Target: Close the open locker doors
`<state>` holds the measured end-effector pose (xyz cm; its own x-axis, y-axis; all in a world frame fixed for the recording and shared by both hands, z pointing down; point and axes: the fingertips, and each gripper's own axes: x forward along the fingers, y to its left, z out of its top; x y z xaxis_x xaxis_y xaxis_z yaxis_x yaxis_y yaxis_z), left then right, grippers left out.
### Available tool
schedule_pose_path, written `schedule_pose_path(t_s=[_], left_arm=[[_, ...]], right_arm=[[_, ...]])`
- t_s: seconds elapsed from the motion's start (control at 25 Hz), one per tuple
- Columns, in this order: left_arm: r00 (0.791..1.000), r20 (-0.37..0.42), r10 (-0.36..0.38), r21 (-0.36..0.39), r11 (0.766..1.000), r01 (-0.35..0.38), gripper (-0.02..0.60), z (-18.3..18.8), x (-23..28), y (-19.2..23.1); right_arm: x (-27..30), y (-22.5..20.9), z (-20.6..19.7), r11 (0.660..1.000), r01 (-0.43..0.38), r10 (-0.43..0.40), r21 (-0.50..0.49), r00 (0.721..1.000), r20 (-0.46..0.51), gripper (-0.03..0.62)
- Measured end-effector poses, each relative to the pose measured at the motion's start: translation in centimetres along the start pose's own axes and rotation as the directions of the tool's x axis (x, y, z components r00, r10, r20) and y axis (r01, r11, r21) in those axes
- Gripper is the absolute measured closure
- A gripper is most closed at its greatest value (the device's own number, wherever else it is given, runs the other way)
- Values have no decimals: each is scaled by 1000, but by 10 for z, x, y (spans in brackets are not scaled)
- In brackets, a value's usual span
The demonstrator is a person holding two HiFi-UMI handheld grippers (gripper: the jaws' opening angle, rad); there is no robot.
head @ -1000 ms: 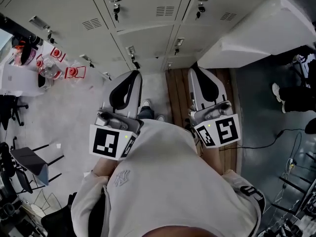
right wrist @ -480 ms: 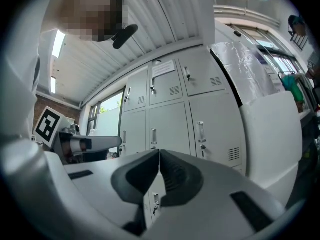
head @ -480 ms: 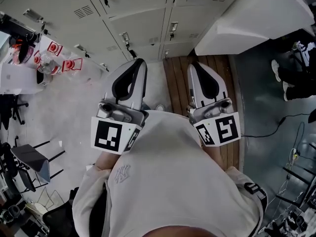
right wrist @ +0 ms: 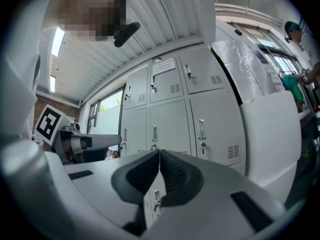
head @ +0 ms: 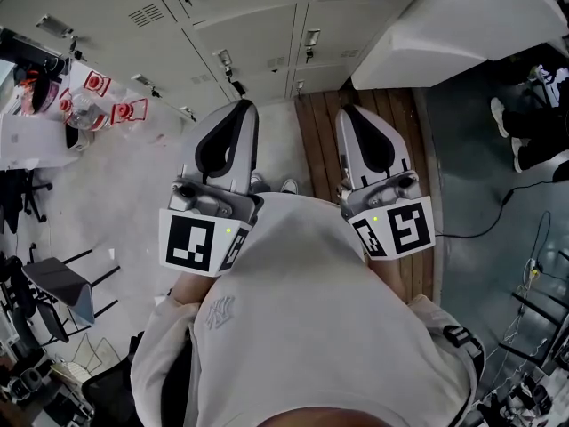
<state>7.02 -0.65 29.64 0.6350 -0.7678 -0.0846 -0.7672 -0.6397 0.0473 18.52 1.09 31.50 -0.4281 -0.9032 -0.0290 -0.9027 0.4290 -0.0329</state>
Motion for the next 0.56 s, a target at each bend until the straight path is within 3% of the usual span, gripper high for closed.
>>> schedule_pose_path(t_s=[0.56], left_arm=[[1000, 5, 6, -3, 1000, -6, 580, 0, -9, -8]], right_arm=[[-8, 10, 0, 999, -30, 30, -11, 1000, 3, 582]])
